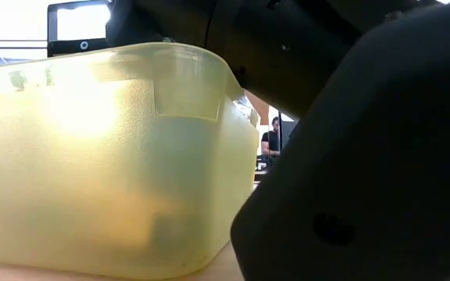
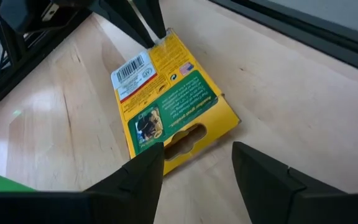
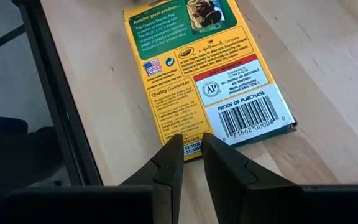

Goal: Pick & Place Office Desk Supplies
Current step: Put the large yellow crayon box into the yellow bin

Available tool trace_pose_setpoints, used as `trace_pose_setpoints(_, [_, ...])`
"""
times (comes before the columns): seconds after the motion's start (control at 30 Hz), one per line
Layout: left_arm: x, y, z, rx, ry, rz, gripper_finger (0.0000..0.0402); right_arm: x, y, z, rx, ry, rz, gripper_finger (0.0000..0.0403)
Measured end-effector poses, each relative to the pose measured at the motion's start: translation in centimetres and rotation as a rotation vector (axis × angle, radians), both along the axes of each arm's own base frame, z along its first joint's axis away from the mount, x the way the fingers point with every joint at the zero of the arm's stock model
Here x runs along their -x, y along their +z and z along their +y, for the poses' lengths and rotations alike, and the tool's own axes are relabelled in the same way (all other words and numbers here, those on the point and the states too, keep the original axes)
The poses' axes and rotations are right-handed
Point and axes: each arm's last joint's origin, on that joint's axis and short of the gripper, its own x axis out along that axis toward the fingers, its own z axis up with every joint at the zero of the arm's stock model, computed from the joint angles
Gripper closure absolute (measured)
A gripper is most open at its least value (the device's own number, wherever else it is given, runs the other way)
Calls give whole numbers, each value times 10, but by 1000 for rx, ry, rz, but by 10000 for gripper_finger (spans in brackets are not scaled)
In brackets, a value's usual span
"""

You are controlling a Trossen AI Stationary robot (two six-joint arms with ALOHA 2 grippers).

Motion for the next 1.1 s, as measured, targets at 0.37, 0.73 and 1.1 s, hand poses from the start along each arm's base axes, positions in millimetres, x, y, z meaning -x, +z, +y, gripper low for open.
trace_pose_setpoints(0.37, [-2, -3, -3, -5, -27, -45, 207, 0, -2, -2, 15, -5, -25, 339])
trace_pose_setpoints(0.73, [-2, -5, -3, -1, -20, -38, 207, 9, -6, -1, -53, -54, 21, 339])
trace_pose_setpoints(1.1, [-2, -6, -2, -4, -17, -37, 207, 11, -9, -1, -64, -49, 39, 339])
